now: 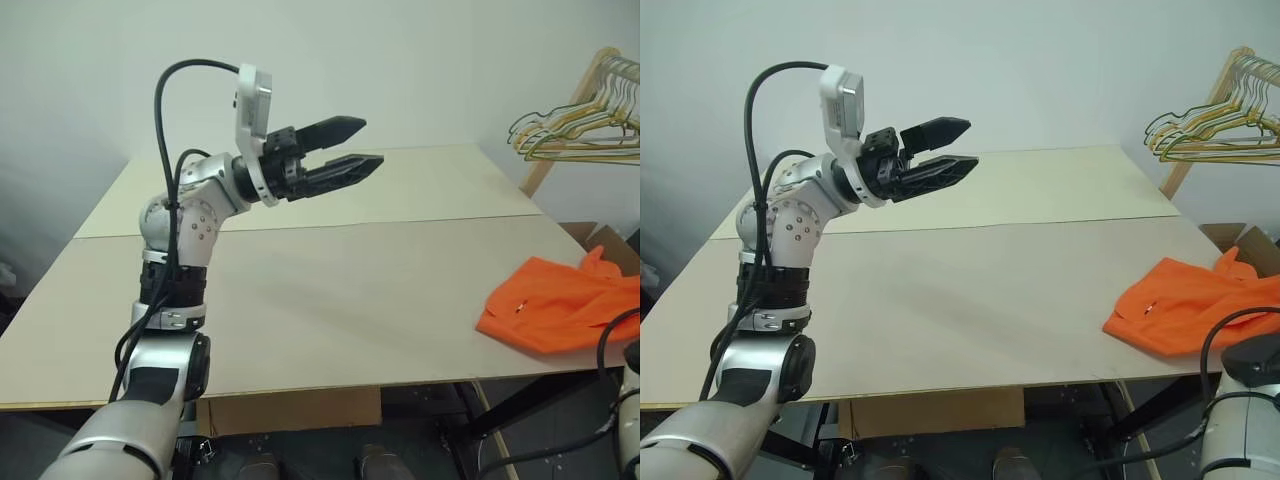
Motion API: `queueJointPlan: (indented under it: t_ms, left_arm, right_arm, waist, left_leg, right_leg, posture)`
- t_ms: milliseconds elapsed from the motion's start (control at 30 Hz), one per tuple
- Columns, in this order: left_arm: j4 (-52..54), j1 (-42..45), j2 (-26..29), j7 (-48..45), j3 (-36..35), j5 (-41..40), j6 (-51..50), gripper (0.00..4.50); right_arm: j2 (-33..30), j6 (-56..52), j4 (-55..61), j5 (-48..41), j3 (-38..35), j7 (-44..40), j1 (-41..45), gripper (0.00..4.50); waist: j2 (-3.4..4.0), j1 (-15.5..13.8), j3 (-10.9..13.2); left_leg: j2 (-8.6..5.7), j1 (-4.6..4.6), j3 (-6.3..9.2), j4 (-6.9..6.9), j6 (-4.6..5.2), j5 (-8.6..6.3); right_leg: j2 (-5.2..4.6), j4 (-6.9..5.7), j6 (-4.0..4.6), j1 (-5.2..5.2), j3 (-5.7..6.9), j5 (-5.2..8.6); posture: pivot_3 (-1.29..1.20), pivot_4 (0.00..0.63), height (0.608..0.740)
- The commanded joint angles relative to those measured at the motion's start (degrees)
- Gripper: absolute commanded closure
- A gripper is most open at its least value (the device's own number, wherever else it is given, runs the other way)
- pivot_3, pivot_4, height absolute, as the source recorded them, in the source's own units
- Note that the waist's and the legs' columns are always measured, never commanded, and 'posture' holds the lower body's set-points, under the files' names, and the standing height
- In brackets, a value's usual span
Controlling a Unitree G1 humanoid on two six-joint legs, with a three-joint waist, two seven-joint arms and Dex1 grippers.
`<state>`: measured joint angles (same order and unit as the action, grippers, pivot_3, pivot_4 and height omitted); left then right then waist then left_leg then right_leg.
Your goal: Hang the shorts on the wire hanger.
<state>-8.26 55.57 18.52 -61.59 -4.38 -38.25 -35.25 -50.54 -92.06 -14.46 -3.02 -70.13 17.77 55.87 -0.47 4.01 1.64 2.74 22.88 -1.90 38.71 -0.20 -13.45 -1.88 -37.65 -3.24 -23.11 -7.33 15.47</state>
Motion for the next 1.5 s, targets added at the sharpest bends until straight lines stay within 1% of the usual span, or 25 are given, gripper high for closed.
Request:
queueJointPlan:
  t_ms: [33, 67, 100, 133, 233, 267, 333, 367, 467, 533, 633, 700, 800, 867, 967, 1000, 1033, 1100, 1167, 1233, 1300, 1400, 1500]
  left_arm:
    - [0.74, 0.28, 0.74, -0.28, -0.2, -0.11, 0.92, 0.02]
    - [0.65, 0.33, 0.85, -0.38, -0.13, -0.04, 0.96, 0.0]
    - [0.54, 0.39, 0.94, -0.46, -0.07, 0.02, 1.0, 0.0]
    - [0.47, 0.44, 1.02, -0.53, -0.01, 0.07, 1.06, 0.0]
    - [0.38, 0.58, 1.21, -0.62, 0.05, 0.04, 1.12, 0.0]
    - [0.39, 0.6, 1.26, -0.62, 0.07, 0.0, 1.12, 0.0]
    - [0.39, 0.62, 1.33, -0.63, 0.12, 0.0, 1.15, 0.0]
    - [0.44, 0.6, 1.38, -0.63, 0.14, -0.01, 1.15, 0.0]
    - [0.48, 0.62, 1.56, -0.62, 0.19, 0.04, 1.2, 0.0]
    - [0.42, 0.7, 1.76, -0.56, 0.15, 0.09, 1.22, 0.0]
    - [0.38, 0.61, 2.24, -0.52, 0.07, 0.17, 1.22, 0.0]
    - [0.58, 0.26, 2.37, -0.41, 0.25, 0.31, 1.31, 0.0]
    - [0.92, -0.21, 2.15, 0.17, 0.46, 0.54, 1.53, 0.0]
    - [1.31, -0.72, 2.0, 0.88, 0.44, 0.81, 1.78, 0.0]
    - [2.02, -2.1, 2.11, 2.21, 0.7, 2.24, 3.25, 0.0]
    - [2.23, -2.76, 2.34, 2.99, 1.18, 3.6, 4.19, 0.0]
    - [2.32, -3.65, 2.67, 3.65, 1.82, 5.27, 5.54, 0.0]
    - [2.42, -5.58, 3.42, 3.92, 2.79, 7.74, 7.86, 0.0]
    - [2.62, -7.52, 3.97, 3.91, 3.38, 9.37, 9.8, 0.0]
    - [3.54, -10.43, 5.94, 3.73, 5.02, 11.22, 8.67, 0.0]
    - [4.23, -12.91, 7.93, 4.46, 6.71, 13.49, 7.75, 0.0]
    - [5.98, -16.52, 10.66, 3.07, 8.41, 15.87, 9.88, 0.0]
    - [9.23, -20.38, 13.28, 1.23, 8.87, 16.4, 10.82, 0.0]
  right_arm:
    - [0.75, -0.44, 3.78, 0.87, 1.06, -1.05, 1.79, 4.22]
    - [0.94, -0.44, 4.11, 1.01, 1.12, -1.39, 1.87, 3.94]
    - [1.1, -0.44, 4.36, 1.16, 1.18, -1.66, 1.95, 3.79]
    - [1.2, -0.44, 4.58, 1.54, 1.3, -1.69, 2.13, 3.49]
    - [1.15, -0.44, 5.12, 2.39, 1.78, -2.05, 3.03, 2.44]
    - [1.15, -0.44, 5.31, 2.58, 2.01, -2.29, 3.13, 1.99]
    - [1.33, -0.44, 5.73, 3.12, 2.19, -2.43, 3.54, 1.42]
    - [1.5, -0.44, 6.49, 3.36, 2.71, -2.53, 3.59, 1.06]
    - [2.12, -0.39, 10.66, 3.94, 6.46, -3.09, 2.5, 0.09]
    - [3.12, 1.46, 14.44, 5.3, 9.61, -2.07, 2.43, 0.02]
    - [5.12, 8.93, 22.73, 7.34, 19.48, -0.51, -0.44, 0.02]
    - [5.84, 14.91, 26.99, 9.17, 26.89, -0.41, -5.09, 0.02]
    - [7.44, 23.86, 30.97, 12.77, 35.86, 0.95, -11.67, 0.02]
    - [9.53, 30.1, 33.64, 14.28, 40.92, 1.16, -15.25, 0.02]
    - [11.75, 40.14, 35.93, 14.15, 46.99, -2.08, -19.96, 0.02]
    - [12.64, 42.72, 36.2, 12.62, 48.11, -4.48, -21.05, 0.02]
    - [13.88, 44.95, 36.68, 9.21, 48.6, -8.74, -22.0, 0.02]
    - [16.58, 46.6, 38.16, 1.98, 48.36, -16.82, -23.22, 0.02]
    - [17.81, 47.53, 39.27, -2.82, 48.32, -22.98, -24.74, 0.02]
    - [17.07, 52.18, 39.58, -5.36, 50.48, -29.91, -29.04, 0.02]
    - [15.54, 53.27, 38.8, -8.75, 52.07, -37.31, -32.61, 0.02]
    - [14.44, 53.13, 38.59, -12.11, 54.69, -44.07, -37.14, 0.02]
    - [12.5, 57.27, 39.73, -13.91, 58.62, -52.5, -43.67, 0.02]
  waist:
    - [0.01, 0.05, 0.0]
    - [0.04, 0.04, 0.0]
    - [0.05, 0.03, -0.01]
    - [0.06, 0.0, 0.0]
    - [0.15, -0.01, 0.01]
    - [0.15, -0.02, 0.01]
    - [0.15, -0.03, 0.02]
    - [0.15, -0.04, 0.01]
    - [0.23, 0.01, 0.02]
    - [0.26, 0.03, 0.02]
    - [0.36, 0.07, 0.01]
    - [0.36, 0.08, 0.01]
    - [0.34, 0.06, 0.01]
    - [0.3, 0.08, 0.04]
    - [0.29, -0.01, 0.04]
    - [0.28, -0.14, 0.05]
    - [0.27, -0.22, 0.06]
    - [0.22, -0.42, 0.08]
    - [0.13, -0.81, 0.14]
    - [0.06, -1.67, 0.17]
    - [0.02, -2.37, 0.2]
    - [-0.17, -4.03, 0.31]
    - [-0.37, -5.67, 0.4]
  left_leg:
    - [0.0, 0.0, 0.0, 0.0, 0.0, 0.0]
    - [0.0, -0.01, 0.0, 0.0, 0.0, 0.0]
    - [0.0, -0.01, 0.0, 0.0, 0.0, 0.0]
    - [-0.01, -0.01, 0.0, 0.0, 0.0, 0.0]
    - [-0.01, 0.01, 0.0, 0.0, 0.0, 0.0]
    - [-0.02, 0.01, 0.0, -0.02, 0.0, 0.0]
    - [-0.01, 0.01, 0.0, -0.04, 0.0, 0.0]
    - [-0.02, 0.0, 0.0, -0.04, 0.0, 0.0]
    - [-0.02, 0.01, 0.0, -0.05, 0.0, 0.0]
    - [-0.02, 0.0, 0.0, -0.06, 0.0, 0.0]
    - [-0.02, -0.03, 0.01, -0.09, 0.0, 0.0]
    - [-0.03, -0.02, 0.01, -0.11, 0.0, 0.0]
    - [-0.03, -0.01, 0.01, -0.13, 0.0, 0.0]
    - [-0.03, -0.02, 0.01, -0.12, 0.0, 0.0]
    - [-0.04, -0.04, 0.02, -0.1, 0.0, 0.0]
    - [-0.04, -0.04, 0.02, -0.1, 0.0, 0.0]
    - [-0.04, -0.03, 0.03, -0.1, 0.0, 0.0]
    - [-0.04, -0.03, 0.05, -0.11, 0.0, 0.0]
    - [-0.04, -0.04, 0.06, -0.1, 0.0, 0.0]
    - [-0.04, -0.01, 0.08, -0.1, 0.0, 0.0]
    - [-0.03, 0.02, 0.14, -0.11, 0.0, 0.0]
    - [-0.03, 0.05, 0.14, -0.1, 0.0, 0.0]
    - [-0.03, 0.06, 0.15, -0.09, 0.0, 0.0]
  right_leg:
    - [0.0, 0.0, -0.01, 0.0, -0.01, 0.0]
    - [0.01, -0.01, -0.01, 0.0, -0.01, 0.01]
    - [0.0, 0.0, -0.01, 0.0, -0.01, 0.01]
    - [0.0, 0.0, -0.02, 0.0, -0.01, 0.01]
    - [0.0, 0.01, -0.02, -0.01, -0.01, 0.01]
    - [0.0, 0.01, -0.02, -0.01, -0.03, 0.01]
    - [0.0, 0.01, -0.02, -0.02, -0.01, 0.01]
    - [0.0, 0.02, -0.03, -0.02, -0.01, 0.02]
    - [0.0, 0.02, -0.04, -0.03, -0.03, 0.03]
    - [0.0, 0.01, -0.04, -0.04, -0.03, 0.03]
    - [0.01, -0.01, -0.04, -0.06, -0.05, 0.03]
    - [0.01, 0.0, -0.06, -0.07, -0.07, 0.04]
    - [0.02, 0.02, -0.07, -0.06, -0.07, 0.05]
    - [0.01, 0.05, -0.08, -0.03, -0.08, 0.04]
    - [0.02, -0.01, -0.08, -0.04, -0.1, 0.04]
    - [0.02, -0.02, -0.07, -0.05, -0.1, 0.04]
    - [0.03, -0.01, -0.07, -0.04, -0.08, 0.03]
    - [0.03, 0.02, -0.01, 0.0, -0.07, 0.0]
    - [0.04, 0.04, 0.16, 0.03, -0.06, -0.11]
    - [0.03, 0.05, 0.26, 0.01, -0.01, -0.18]
    - [0.03, 0.07, 0.27, 0.02, 0.08, -0.18]
    - [0.03, 0.09, 0.3, 0.01, 0.1, -0.19]
    - [0.03, 0.08, 0.32, 0.0, 0.18, -0.18]
  posture:
    - [0.01, 0.0, 0.74]
    - [0.01, 0.0, 0.74]
    - [0.01, 0.0, 0.74]
    - [0.01, 0.0, 0.74]
    - [0.01, 0.0, 0.74]
    - [0.01, 0.0, 0.74]
    - [0.02, 0.0, 0.74]
    - [0.02, 0.0, 0.74]
    - [0.02, 0.0, 0.74]
    - [0.02, 0.0, 0.74]
    - [0.02, 0.0, 0.74]
    - [0.02, 0.0, 0.74]
    - [0.03, 0.0, 0.74]
    - [0.04, 0.0, 0.74]
    - [0.05, 0.0, 0.74]
    - [0.06, 0.0, 0.74]
    - [0.07, 0.0, 0.74]
    - [0.09, 0.0, 0.74]
    - [0.11, 0.0, 0.74]
    - [0.14, 0.0, 0.74]
    - [0.14, 0.0, 0.74]
    - [0.21, 0.0, 0.74]
    - [0.24, 0.0, 0.74]
